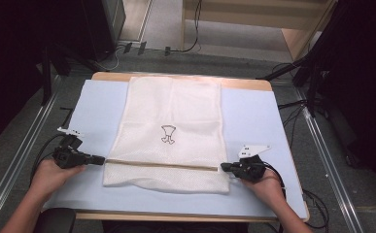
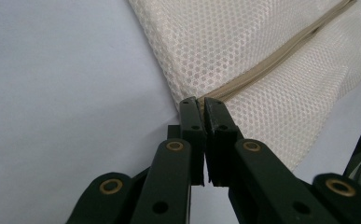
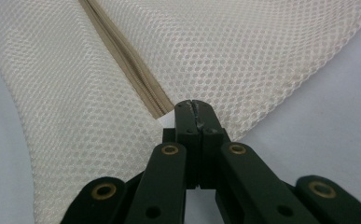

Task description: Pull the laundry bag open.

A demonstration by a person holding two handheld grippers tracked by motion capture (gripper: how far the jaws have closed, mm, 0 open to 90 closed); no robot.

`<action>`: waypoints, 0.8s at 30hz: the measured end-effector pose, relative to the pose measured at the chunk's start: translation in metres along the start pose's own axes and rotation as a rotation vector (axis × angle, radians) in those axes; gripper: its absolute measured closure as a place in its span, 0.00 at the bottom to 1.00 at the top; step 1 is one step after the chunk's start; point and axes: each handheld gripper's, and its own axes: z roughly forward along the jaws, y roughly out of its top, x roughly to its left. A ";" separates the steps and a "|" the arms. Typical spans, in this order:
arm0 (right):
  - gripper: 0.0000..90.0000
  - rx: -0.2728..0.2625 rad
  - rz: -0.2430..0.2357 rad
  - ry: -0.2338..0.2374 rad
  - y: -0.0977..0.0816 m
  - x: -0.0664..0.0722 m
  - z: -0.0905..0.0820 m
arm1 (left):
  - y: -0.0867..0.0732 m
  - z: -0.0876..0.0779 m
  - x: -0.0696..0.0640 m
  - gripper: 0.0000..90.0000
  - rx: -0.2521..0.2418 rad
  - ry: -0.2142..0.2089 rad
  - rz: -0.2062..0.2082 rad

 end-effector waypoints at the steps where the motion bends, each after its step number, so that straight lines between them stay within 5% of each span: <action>1: 1.00 0.005 0.000 0.000 0.001 0.000 0.000 | 0.000 0.000 -0.001 0.99 0.003 0.008 0.003; 4: 1.00 0.010 0.004 0.007 0.002 -0.001 0.000 | 0.001 -0.002 -0.003 0.97 -0.026 0.010 0.017; 8: 0.96 0.012 0.047 0.004 0.010 -0.004 -0.005 | 0.005 -0.008 -0.004 0.75 -0.138 0.005 0.005; 13: 0.87 -0.031 0.072 -0.038 0.014 -0.011 -0.013 | 0.012 -0.004 -0.006 0.59 -0.154 0.059 0.021; 24: 0.45 -0.062 0.112 -0.117 0.011 -0.030 -0.024 | 0.029 -0.005 -0.006 0.40 -0.267 0.140 0.073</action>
